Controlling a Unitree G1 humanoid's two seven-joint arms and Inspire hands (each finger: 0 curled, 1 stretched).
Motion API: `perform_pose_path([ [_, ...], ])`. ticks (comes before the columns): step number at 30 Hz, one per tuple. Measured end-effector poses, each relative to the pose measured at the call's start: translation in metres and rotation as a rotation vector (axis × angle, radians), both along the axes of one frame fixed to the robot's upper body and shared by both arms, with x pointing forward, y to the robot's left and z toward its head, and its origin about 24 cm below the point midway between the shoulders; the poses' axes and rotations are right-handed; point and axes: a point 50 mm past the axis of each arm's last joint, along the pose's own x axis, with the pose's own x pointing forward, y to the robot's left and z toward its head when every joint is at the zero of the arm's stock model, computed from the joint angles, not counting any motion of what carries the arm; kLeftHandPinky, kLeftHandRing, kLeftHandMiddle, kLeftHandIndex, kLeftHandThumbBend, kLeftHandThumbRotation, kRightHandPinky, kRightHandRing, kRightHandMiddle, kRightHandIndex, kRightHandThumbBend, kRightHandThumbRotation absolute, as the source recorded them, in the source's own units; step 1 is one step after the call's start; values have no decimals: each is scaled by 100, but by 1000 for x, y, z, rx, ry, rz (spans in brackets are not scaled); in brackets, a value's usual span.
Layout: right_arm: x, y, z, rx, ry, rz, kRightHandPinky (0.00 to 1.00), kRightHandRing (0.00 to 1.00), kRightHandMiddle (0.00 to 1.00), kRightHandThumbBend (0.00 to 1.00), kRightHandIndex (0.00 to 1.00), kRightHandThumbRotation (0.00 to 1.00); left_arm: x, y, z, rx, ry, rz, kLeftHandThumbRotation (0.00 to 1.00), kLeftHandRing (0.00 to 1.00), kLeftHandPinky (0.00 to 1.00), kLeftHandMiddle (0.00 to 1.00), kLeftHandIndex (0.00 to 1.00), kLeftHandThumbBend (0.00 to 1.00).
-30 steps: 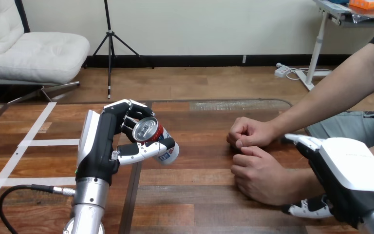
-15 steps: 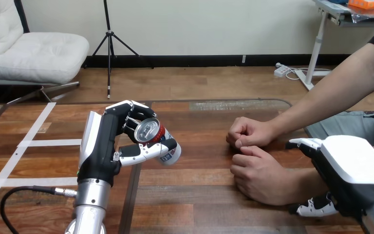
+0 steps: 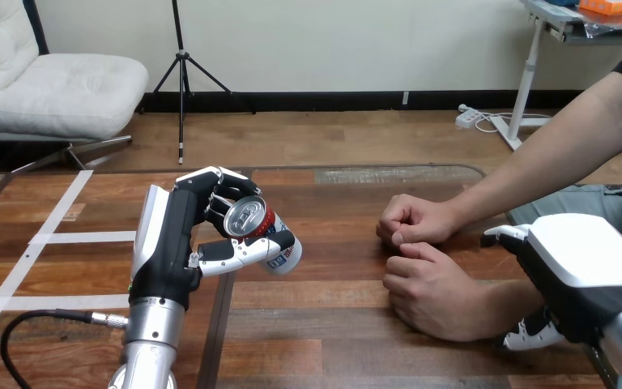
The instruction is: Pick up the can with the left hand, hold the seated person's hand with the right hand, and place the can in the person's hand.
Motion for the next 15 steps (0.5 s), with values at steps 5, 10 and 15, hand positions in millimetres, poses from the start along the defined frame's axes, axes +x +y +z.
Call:
perform_pose_path([
  [5,6,0,-1,-33,22,2,78,82,83,84,80,1,0,1,0,-1,-1,2,0,38,32,44,46,68],
  [10,11,-1,-4,-72,50,7,78,82,82,83,79,0,0,1,1,-3,-3,0,0,37,31,44,46,67],
  [15,15,0,-7,-106,73,15,79,83,82,83,79,0,0,3,1,-5,-6,2,0,37,31,44,46,67],
])
